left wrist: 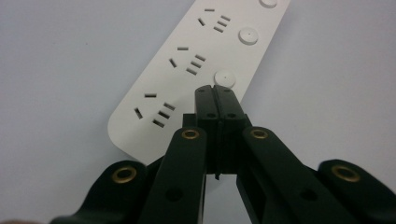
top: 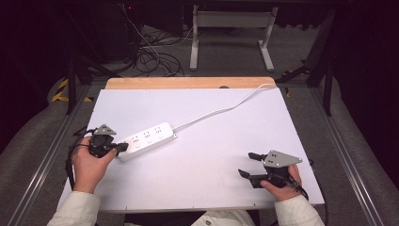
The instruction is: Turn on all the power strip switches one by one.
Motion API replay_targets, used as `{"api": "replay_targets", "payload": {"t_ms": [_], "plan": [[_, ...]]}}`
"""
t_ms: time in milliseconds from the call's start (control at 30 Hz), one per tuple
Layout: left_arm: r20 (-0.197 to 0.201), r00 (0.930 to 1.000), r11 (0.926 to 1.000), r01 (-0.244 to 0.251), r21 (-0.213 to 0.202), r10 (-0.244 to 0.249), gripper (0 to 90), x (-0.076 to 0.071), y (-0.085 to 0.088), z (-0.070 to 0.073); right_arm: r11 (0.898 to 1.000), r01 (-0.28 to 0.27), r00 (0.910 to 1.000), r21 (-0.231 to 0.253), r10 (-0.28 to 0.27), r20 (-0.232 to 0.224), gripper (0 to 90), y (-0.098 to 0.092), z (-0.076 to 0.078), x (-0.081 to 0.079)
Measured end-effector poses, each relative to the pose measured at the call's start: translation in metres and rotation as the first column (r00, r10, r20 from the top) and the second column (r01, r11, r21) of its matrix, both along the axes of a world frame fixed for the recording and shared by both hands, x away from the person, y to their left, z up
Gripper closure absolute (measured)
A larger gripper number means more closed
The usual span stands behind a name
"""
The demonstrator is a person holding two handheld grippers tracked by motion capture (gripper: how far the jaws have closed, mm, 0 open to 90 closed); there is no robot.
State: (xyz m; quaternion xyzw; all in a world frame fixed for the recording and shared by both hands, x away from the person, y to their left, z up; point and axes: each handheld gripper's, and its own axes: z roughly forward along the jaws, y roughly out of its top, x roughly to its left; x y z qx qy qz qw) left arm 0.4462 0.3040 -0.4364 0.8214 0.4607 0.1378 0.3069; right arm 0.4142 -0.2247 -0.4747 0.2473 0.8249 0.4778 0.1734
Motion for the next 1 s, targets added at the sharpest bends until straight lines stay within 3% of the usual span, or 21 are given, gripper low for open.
{"api": "replay_targets", "payload": {"t_ms": [533, 767, 900, 933, 1000], "plan": [[-0.024, 0.9997, 0.9984, -0.004, 0.056, 0.005, 89.9, 0.006, -0.003, -0.008, 1.000, -0.003, 1.0000, -0.001, 0.003, -0.002, 28.5, 0.000, 0.000, 0.000], [-0.006, 0.9999, 0.9989, -0.013, 0.044, 0.014, 90.0, 0.004, -0.003, -0.010, 1.000, -0.002, 1.0000, -0.002, 0.002, 0.001, 28.5, -0.001, 0.000, 0.000], [0.009, 0.9999, 0.9973, -0.013, 0.073, 0.012, 90.0, 0.004, -0.006, -0.010, 1.000, -0.004, 1.0000, -0.001, 0.004, 0.001, 28.5, -0.001, 0.000, -0.001], [0.023, 0.9997, 0.9948, -0.006, 0.102, 0.004, 90.0, 0.004, -0.008, -0.010, 1.000, -0.004, 1.0000, 0.000, 0.004, 0.001, 28.5, -0.001, 0.000, -0.001], [0.017, 0.9998, 0.9954, -0.008, 0.096, 0.007, 90.0, 0.003, -0.009, -0.010, 1.000, -0.004, 1.0000, 0.000, 0.004, 0.002, 28.5, -0.001, 0.000, -0.001]]}}
